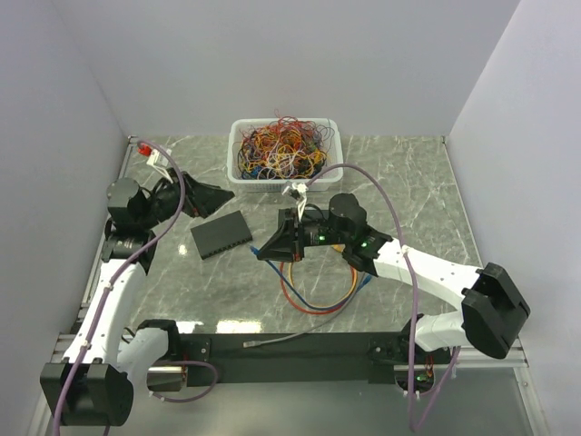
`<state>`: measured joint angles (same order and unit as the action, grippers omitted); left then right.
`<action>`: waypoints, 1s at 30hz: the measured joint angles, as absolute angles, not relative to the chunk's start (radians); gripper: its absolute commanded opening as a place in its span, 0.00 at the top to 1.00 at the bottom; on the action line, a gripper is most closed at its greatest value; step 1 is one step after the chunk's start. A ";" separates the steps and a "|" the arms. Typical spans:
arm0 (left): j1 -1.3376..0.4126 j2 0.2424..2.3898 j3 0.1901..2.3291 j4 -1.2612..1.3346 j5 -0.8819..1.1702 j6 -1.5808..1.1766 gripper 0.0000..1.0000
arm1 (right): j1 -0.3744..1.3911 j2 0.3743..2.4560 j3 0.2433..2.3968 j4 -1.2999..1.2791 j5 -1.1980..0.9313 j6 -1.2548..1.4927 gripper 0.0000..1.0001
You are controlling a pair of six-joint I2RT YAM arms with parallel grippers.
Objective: Insert the plug into the switch port
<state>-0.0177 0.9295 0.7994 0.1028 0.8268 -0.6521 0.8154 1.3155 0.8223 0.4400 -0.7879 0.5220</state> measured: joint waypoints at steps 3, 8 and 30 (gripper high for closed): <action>-0.019 0.923 0.785 0.157 0.891 -0.683 0.19 | 0.795 1.319 0.822 0.476 -0.856 0.545 1.00; -0.032 0.913 0.785 0.166 0.918 -0.687 0.21 | 0.767 1.323 0.822 0.504 -0.881 0.562 1.00; -0.041 1.024 0.846 -0.206 0.419 -0.513 0.10 | 0.843 1.388 0.884 0.034 -0.277 0.326 1.00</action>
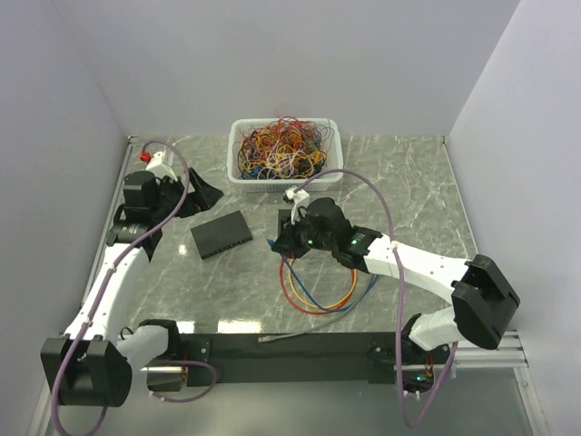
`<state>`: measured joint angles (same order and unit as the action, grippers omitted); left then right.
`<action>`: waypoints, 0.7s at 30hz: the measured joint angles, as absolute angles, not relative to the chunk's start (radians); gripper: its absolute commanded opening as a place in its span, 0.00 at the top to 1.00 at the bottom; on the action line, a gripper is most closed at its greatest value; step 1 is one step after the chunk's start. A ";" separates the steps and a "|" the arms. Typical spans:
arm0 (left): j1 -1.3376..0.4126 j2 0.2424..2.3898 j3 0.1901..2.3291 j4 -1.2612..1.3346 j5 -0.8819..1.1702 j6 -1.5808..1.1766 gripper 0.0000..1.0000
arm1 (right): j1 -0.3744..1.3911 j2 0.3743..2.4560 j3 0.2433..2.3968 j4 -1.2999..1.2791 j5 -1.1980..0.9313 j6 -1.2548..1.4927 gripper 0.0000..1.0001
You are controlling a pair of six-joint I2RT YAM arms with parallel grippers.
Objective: Insert the plug into the switch port
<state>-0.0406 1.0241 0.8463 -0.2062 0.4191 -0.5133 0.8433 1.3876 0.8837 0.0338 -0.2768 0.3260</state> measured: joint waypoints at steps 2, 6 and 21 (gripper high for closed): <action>-0.039 1.050 0.855 -0.221 0.393 -0.512 0.10 | 0.844 1.394 0.885 0.020 -0.243 0.323 1.00; -0.030 1.106 0.870 -0.247 0.368 -0.511 0.11 | 0.844 1.398 0.892 -0.014 -0.191 0.323 1.00; -0.008 1.286 0.944 -0.389 0.194 -0.465 0.07 | 0.844 1.455 0.980 -0.100 -0.068 0.313 1.00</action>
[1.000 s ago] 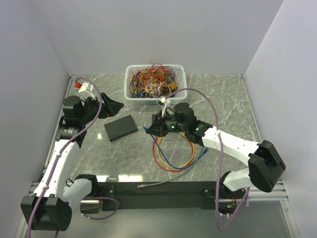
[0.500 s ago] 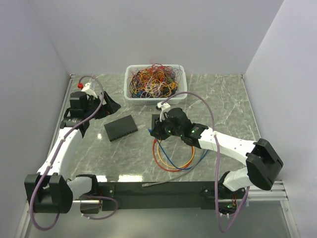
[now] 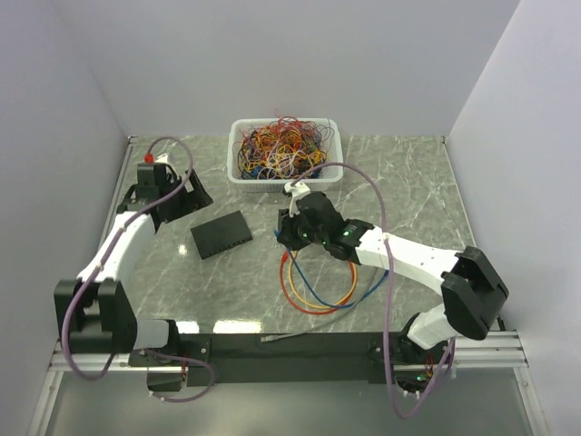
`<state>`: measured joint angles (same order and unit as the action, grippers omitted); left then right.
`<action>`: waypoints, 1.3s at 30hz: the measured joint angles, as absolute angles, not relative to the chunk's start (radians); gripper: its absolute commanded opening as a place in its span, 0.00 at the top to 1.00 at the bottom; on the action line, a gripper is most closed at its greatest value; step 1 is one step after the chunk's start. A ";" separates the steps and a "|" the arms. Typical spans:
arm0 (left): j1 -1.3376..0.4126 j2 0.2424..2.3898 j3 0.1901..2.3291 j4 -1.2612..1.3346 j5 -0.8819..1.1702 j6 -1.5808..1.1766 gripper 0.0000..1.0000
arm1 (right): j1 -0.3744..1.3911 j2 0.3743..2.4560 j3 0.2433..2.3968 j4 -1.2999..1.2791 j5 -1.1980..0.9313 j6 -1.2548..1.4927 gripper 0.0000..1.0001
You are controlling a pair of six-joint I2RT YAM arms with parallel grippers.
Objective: Insert the plug into the switch port
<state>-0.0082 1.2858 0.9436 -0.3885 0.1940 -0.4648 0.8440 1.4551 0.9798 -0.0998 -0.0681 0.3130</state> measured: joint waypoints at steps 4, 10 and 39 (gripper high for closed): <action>0.017 1.398 1.006 -0.403 0.163 -0.455 0.07 | 0.844 1.518 0.980 -0.093 -0.080 0.320 1.00; 0.048 1.485 1.037 -0.443 0.120 -0.460 0.07 | 0.844 1.539 0.976 -0.101 -0.068 0.319 1.00; 0.051 1.713 1.084 -0.526 0.103 -0.502 0.29 | 0.845 1.419 0.925 -0.140 -0.046 0.320 1.00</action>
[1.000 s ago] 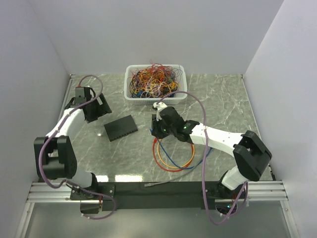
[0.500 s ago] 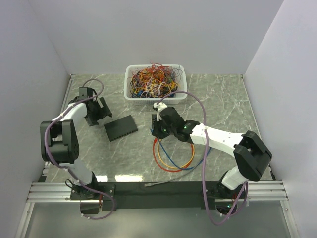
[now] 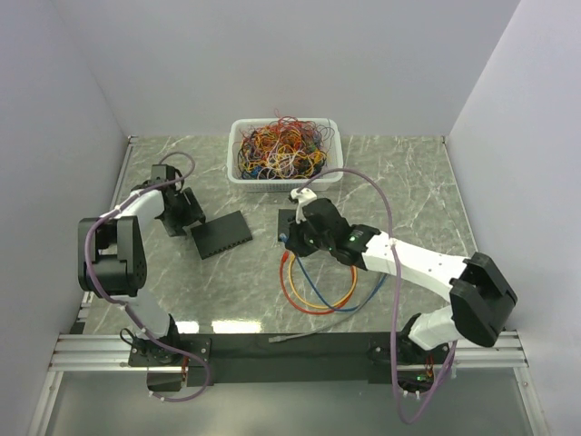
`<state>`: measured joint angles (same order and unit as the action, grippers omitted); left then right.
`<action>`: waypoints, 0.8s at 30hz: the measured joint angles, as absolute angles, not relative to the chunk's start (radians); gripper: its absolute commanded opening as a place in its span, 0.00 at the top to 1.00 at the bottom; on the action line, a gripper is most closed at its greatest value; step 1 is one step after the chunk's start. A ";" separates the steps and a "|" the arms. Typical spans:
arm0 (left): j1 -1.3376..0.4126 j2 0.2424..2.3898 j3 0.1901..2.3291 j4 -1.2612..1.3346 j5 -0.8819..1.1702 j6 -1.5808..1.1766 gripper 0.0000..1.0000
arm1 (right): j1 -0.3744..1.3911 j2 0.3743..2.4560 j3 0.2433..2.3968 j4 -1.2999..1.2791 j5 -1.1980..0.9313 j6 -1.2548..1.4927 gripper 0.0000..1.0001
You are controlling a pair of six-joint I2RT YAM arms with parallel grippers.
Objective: Insert the plug into the switch port
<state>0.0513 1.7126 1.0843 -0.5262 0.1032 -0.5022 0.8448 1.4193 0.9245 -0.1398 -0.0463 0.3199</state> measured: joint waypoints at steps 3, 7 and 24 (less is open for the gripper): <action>0.038 1.711 1.071 -0.537 0.099 -0.513 0.29 | 0.845 1.386 0.899 -0.145 -0.044 0.324 1.00; 0.033 1.705 1.064 -0.535 0.095 -0.522 0.29 | 0.849 1.343 0.869 -0.148 -0.041 0.329 1.00; 0.081 1.693 1.057 -0.543 0.047 -0.570 0.23 | 0.861 1.230 0.787 -0.154 -0.028 0.351 1.00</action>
